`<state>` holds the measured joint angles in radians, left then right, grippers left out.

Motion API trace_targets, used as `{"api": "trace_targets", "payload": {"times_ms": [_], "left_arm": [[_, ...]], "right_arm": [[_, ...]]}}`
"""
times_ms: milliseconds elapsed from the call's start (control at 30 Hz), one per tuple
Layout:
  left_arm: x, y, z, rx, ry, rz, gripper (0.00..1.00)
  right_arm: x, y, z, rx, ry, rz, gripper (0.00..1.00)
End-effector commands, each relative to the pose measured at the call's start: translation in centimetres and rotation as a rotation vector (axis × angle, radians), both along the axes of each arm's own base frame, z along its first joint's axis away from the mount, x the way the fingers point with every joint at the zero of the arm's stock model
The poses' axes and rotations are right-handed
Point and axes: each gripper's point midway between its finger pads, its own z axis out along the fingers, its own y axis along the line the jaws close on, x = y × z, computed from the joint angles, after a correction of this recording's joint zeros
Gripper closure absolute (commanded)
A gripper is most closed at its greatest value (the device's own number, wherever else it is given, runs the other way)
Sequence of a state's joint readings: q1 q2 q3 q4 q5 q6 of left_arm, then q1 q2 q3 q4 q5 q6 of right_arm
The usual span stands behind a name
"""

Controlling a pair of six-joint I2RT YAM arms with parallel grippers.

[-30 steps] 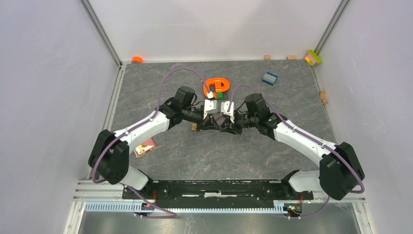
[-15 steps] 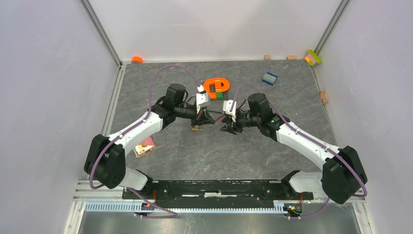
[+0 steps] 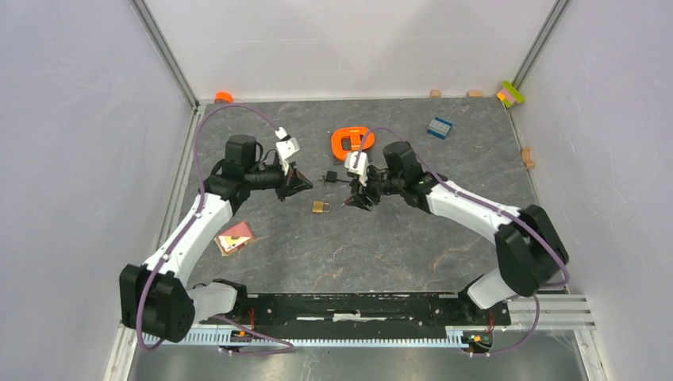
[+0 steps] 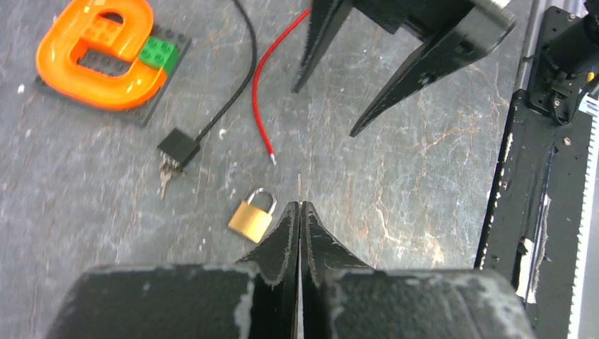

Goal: Unlock with the key
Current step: Pick up the lock from the center of the board.

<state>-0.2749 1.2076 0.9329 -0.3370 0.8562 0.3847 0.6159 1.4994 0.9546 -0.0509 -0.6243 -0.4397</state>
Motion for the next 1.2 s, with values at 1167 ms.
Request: {"api": "trace_targets", "payload": {"times_ms": [1167], "left_arm": [[-2.7,6.6,0.6,-0.024,0.257,0.225,0.98]], "right_arm": [[3.9,9.9,-12.4,-0.295,0.025,0.141,0.27]]}}
